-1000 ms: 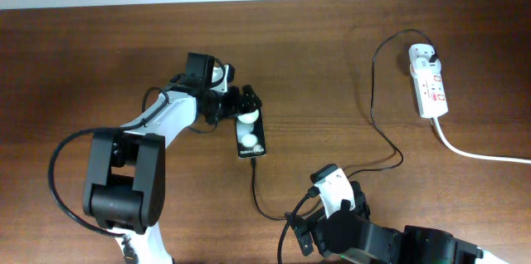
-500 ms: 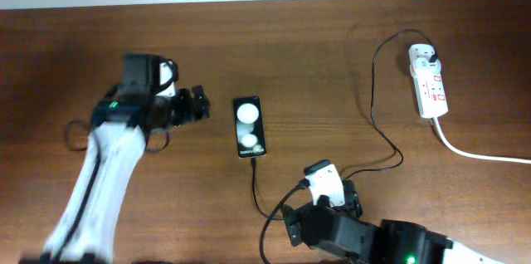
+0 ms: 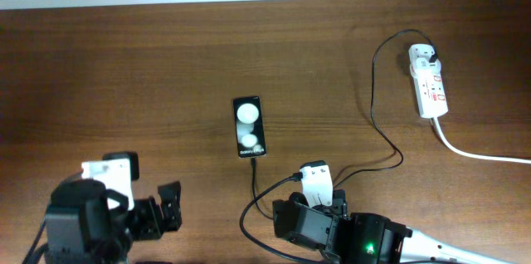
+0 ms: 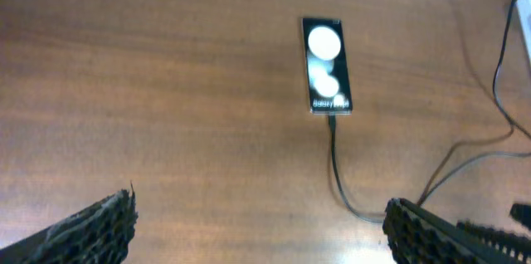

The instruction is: Plug charger to phone and switch on socket

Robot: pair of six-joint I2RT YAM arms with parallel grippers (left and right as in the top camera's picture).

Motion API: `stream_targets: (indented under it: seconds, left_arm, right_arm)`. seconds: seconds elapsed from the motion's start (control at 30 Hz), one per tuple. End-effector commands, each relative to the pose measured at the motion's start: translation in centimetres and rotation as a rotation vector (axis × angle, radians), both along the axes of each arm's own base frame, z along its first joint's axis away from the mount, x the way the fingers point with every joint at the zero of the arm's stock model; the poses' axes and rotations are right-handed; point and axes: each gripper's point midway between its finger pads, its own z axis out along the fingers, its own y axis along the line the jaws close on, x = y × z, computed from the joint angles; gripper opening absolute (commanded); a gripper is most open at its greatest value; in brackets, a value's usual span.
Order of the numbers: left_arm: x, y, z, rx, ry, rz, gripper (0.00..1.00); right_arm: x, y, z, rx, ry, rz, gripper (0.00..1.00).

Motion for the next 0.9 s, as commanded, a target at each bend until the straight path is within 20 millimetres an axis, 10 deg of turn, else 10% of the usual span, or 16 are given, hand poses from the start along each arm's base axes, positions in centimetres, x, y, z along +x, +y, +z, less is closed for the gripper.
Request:
stream_targets:
  seconds: [0.0,0.37,0.57,0.67,0.77,0.87]
  left_arm:
    - [-2.4,0.4,0.3,0.014,-0.042,0.001,0.99]
    - [-12.2,1.0,4.1,-0.021,-0.583,0.006,0.99]
    - [-12.7,1.0,4.1,-0.023,-0.607,0.006,0.99]
    - [-12.7,1.0,4.1,-0.022,-0.607,0.006,0.99]
    - [-12.7,1.0,4.1,-0.023,-0.607,0.006,0.99]
    - [-12.7,1.0,4.1,-0.022,-0.606,0.006,0.99]
  right_arm:
    - [1.1,-0.3,0.6,-0.001,-0.055,-0.046,0.99]
    - [1.4,0.9,1.3,0.061,-0.066,-0.046,0.99]
    - [0.7,1.2,0.9,0.073,-0.017,-0.023,0.99]
    - [2.4,-1.9,-0.3,0.032,0.06,-0.141,0.37]
    - [4.8,-7.0,-1.3,-0.02,0.138,-0.319,0.07]
    - [7.6,-10.5,-0.2,0.0,0.155,-0.369,0.04]
